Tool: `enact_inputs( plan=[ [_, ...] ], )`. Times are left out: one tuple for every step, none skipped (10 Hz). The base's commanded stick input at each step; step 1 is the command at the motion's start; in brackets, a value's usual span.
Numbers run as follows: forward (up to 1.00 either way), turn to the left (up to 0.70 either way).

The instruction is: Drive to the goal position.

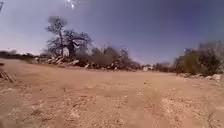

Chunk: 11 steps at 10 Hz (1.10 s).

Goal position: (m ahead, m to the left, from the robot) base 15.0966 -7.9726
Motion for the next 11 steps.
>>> enact_inputs(
  plan=[
    [0.85,0.0],
    [0.85,0.0],
    [0.85,0.0],
    [0.85,0.0],
    [0.85,0.0],
    [0.85,0.0],
    [0.85,0.0],
    [0.85,0.0],
    [0.85,0.0],
    [0.85,0.0],
    [0.85,0.0]
  ],
)
